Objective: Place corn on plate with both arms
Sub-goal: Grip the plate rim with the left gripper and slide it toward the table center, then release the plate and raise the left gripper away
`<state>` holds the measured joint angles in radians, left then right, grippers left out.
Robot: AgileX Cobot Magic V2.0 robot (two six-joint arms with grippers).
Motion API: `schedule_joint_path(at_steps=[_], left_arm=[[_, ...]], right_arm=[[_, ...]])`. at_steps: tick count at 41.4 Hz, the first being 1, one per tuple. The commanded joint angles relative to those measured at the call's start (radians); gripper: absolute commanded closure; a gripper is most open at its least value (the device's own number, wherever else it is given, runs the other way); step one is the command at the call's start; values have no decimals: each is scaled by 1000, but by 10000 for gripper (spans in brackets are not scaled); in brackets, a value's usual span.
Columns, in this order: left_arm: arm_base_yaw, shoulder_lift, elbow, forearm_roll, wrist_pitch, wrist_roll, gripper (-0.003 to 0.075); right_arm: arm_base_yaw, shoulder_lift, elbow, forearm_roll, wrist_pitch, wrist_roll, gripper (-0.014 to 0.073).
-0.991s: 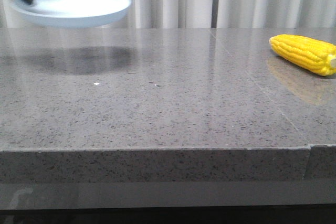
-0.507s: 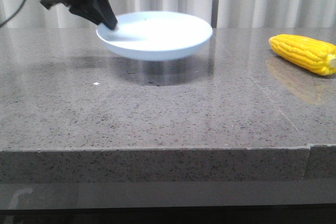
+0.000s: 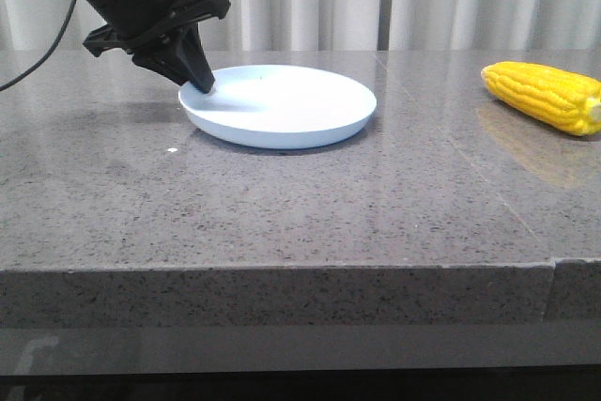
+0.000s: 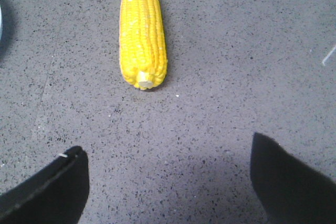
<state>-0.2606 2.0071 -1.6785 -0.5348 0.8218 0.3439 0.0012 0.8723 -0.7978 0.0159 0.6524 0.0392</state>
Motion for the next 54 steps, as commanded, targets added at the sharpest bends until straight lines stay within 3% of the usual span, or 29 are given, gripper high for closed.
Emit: schedule_joint_path(at_steps=[1,5,11,18,23,37,43,54], left_arm=[[-5,-54,-34,-35,-12,2,526],[-3,-56,-36,-25,-9,2,383],[14,-85,-67,-16,33,2,292],[11,-186,-70,16,42,0,289],[-39,-276,-70,122,78,-15,289],[-295,-568,110,658,89,-308,290],[-329,-708,262,672,60,-384,290],[-329,-959,549,621,-45,-384,290]], right_arm=[[-1,-2,-35,-5,-72,-9,-53],[-1,-2,-35,-5,-72,-9,-53],[-1,-2,-35,-5,-72,-9,-53],[-1,-2,-35,-5,-72,-9,-53],[-1,-2,-35,-5,-72,-9,-53],[-1,-2,-35,-5,-72,-9,-53],[-1,-2,-35,-5,-72,-9,-53],[-1,-2,-35,-5,-82,-9,-53]])
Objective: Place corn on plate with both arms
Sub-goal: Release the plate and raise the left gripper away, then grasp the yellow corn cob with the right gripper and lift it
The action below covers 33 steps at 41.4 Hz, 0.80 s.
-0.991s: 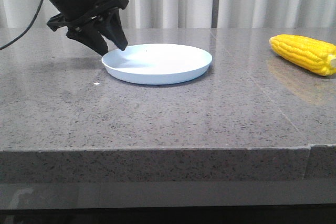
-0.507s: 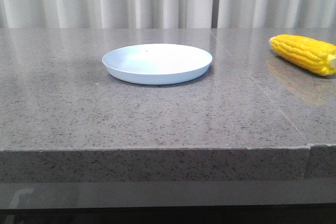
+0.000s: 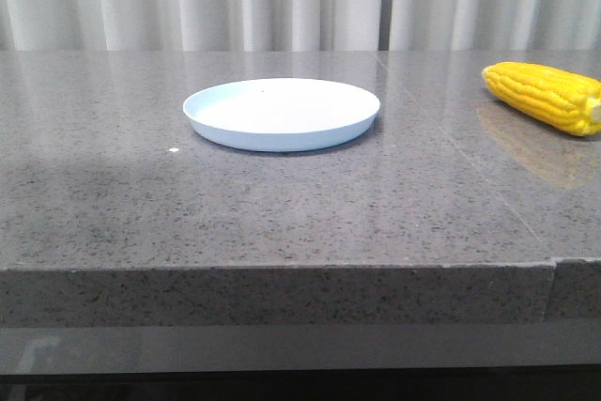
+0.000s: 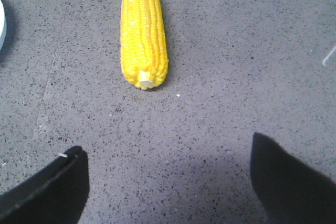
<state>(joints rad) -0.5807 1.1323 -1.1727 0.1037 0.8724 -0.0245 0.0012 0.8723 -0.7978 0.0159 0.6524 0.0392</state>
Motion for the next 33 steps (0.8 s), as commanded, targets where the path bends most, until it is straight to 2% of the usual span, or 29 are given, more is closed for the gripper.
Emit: schedule_joint_path(at_steps=[1,13,24,33], left_arm=[[-9,-110,63,-25,-98,-15,290],[-9,-310,239,-51,-98,-15,290],[-9,-336,247,-51,-95,-15,290],[-9,-336,247,-51,-97,-15,290]], right_arm=[[-1,-2,-35,-5,-88,-9,-53],[1,26,-67,-5,-24,-10,-53],[26,196,-249,-4,152,-60,-53],[53,381,-428,-4,218,-87,-53]])
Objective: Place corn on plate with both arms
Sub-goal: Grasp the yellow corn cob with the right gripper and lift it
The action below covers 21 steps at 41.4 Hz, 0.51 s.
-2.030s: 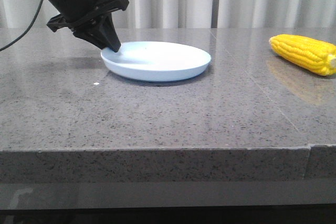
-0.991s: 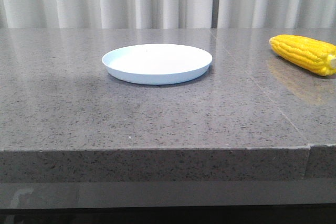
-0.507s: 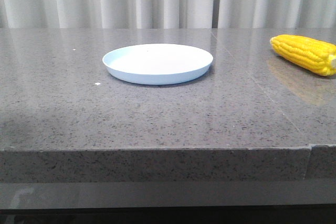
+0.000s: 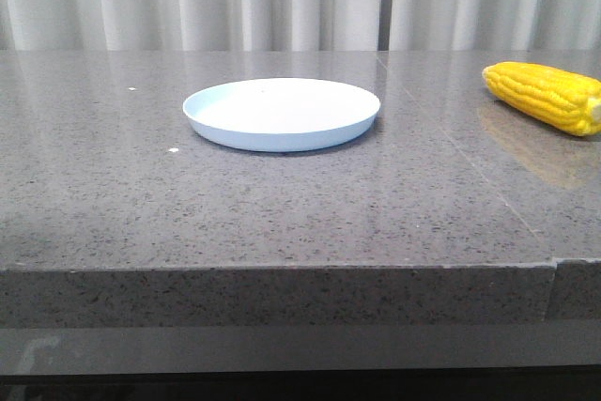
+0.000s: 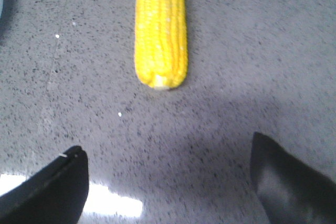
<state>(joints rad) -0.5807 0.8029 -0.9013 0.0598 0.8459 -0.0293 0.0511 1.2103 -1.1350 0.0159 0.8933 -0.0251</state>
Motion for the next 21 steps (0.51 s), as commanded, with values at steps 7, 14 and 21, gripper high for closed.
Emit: schedule_joint_path(at_steps=[7,14,21], left_arm=[[-9,-6,-25,-7,-70,-11,290],[-9,-6,-25,-7,-70,-11,290],[-9,-6,-25,-7,-70,-11,290]], right_arm=[[3,199,-217,-4,-7,-25,-53],[3,343,-322,-4,-15,-25,-53],[3,472,-391,-4,-18,-25,-52]])
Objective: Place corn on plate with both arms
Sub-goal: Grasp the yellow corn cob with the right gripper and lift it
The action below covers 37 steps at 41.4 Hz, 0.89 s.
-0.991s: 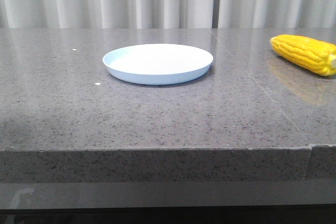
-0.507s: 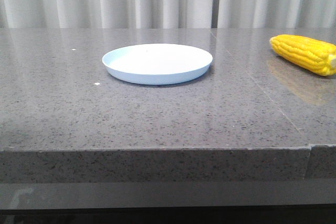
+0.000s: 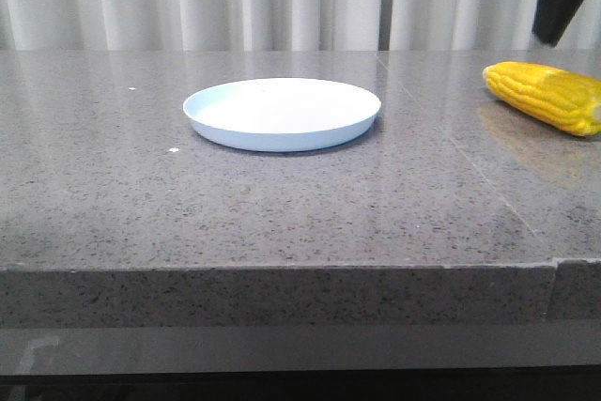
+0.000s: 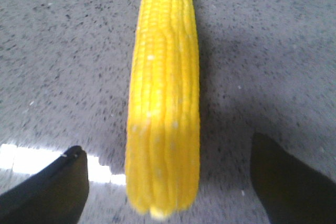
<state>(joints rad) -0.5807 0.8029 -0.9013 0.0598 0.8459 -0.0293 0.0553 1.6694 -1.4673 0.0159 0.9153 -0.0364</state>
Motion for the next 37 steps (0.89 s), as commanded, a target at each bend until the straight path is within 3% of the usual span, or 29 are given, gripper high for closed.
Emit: schedule_joint_path(at_steps=[1,6,9,15,18,28,37], left_arm=[[-9,-6,-25,-7,-70,-11,290],[-9,-6,-25,-7,-70,-11,290],[-9,-6,-25,-7,-70,-11,290],[-9,-6,-25,-7,-70,-11,290],[-9,-6,-25,-7,-70,-11,290],[-9,-6,-25,-7,-70,-11,290],[-9,-6,-25,-7,-70,-11,290]], right_arm=[[-1,26,-65,-4,-41,-13,-51],[-1,88,-79,-4,-56,-13,-47],[-1,113,-79,-4,-57,-13,-1],[-1,129,-79,-3,-40,-13,272],[-1,118,-79,-2,-42,-13,349],[34,4,-79,0,-47,-24,349],[172,-78,-129,6,22,-23,349]])
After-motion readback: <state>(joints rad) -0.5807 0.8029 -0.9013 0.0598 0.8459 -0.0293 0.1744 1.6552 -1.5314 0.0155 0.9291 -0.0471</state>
